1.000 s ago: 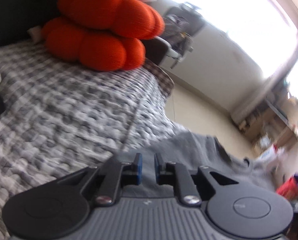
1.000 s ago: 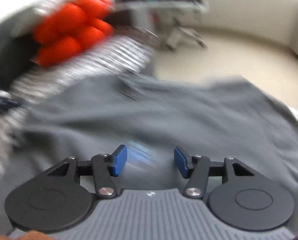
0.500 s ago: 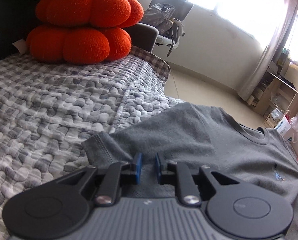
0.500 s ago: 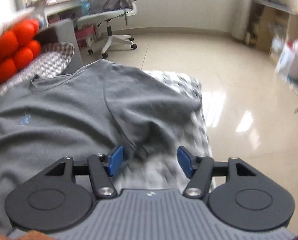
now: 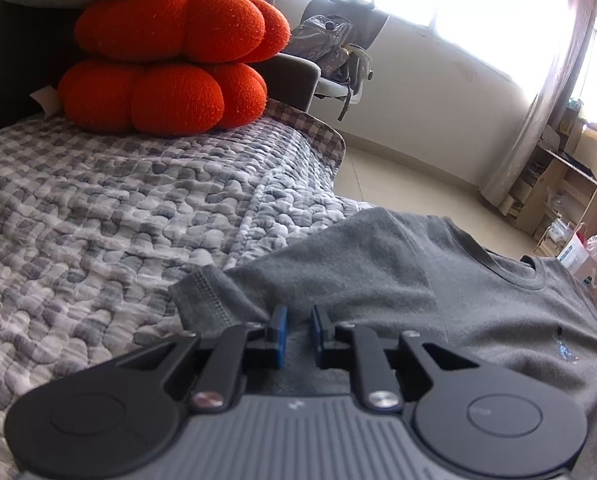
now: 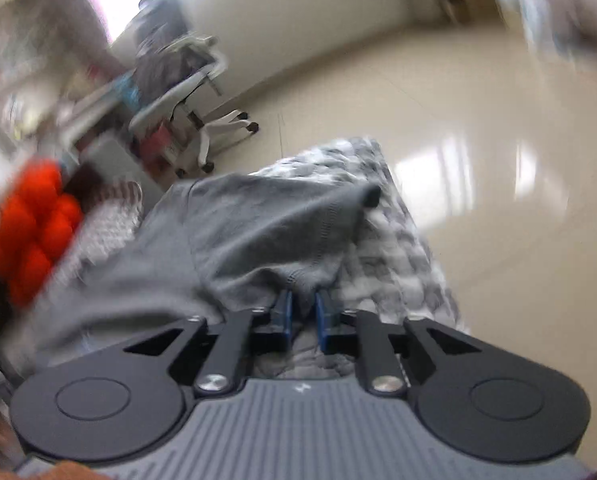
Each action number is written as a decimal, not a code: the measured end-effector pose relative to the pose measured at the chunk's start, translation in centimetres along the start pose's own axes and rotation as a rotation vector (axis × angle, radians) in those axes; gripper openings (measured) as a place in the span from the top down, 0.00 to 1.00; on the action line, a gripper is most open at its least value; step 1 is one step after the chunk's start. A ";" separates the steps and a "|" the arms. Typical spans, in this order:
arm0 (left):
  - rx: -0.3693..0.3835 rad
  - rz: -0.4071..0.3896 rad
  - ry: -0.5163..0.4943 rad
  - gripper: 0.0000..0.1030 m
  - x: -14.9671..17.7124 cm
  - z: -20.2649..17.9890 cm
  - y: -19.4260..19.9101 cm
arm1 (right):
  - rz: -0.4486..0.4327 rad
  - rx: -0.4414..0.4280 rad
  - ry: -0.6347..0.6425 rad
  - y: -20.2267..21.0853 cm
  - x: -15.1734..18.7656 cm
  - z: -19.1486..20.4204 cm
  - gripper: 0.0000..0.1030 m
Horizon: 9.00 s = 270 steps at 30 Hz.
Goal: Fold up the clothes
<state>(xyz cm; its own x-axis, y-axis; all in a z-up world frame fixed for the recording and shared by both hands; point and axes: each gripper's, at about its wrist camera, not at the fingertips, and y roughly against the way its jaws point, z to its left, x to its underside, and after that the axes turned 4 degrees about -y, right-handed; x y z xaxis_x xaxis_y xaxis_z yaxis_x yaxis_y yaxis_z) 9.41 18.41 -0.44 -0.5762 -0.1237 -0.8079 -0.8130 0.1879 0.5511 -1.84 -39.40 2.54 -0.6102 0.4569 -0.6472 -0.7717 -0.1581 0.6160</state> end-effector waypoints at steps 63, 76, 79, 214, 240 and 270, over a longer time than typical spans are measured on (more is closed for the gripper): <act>-0.001 -0.072 0.188 0.71 -0.8 1.9 5.8 | -0.206 0.206 0.134 2.9 1.2 1.4 0.54; 0.123 0.035 -0.074 0.62 10.8 -5.1 25.4 | -0.016 -0.176 0.114 15.0 13.2 0.1 0.53; 0.111 0.072 -0.038 0.62 13.3 -4.5 27.2 | 0.020 -0.208 0.101 16.2 15.1 -0.6 0.53; 0.114 0.148 -0.106 0.20 -7.7 -11.3 -0.6 | 0.077 -0.155 0.368 -10.4 -7.7 8.7 0.49; -0.015 0.073 -0.348 0.99 -8.6 -16.2 -11.9 | -0.125 -0.007 0.923 -13.5 -2.8 14.9 1.00; -0.204 0.079 -0.306 0.86 -6.2 -11.4 -4.6 | 0.008 0.082 0.242 -5.2 -6.8 -1.0 0.36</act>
<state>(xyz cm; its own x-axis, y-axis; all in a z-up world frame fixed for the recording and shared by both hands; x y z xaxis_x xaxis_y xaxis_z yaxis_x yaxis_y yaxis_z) 15.73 7.25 4.41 -0.6111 0.1857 -0.7694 -0.7849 -0.0161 0.6195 6.15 -42.59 3.30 -0.6488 0.2317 -0.7248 -0.7557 -0.0844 0.6495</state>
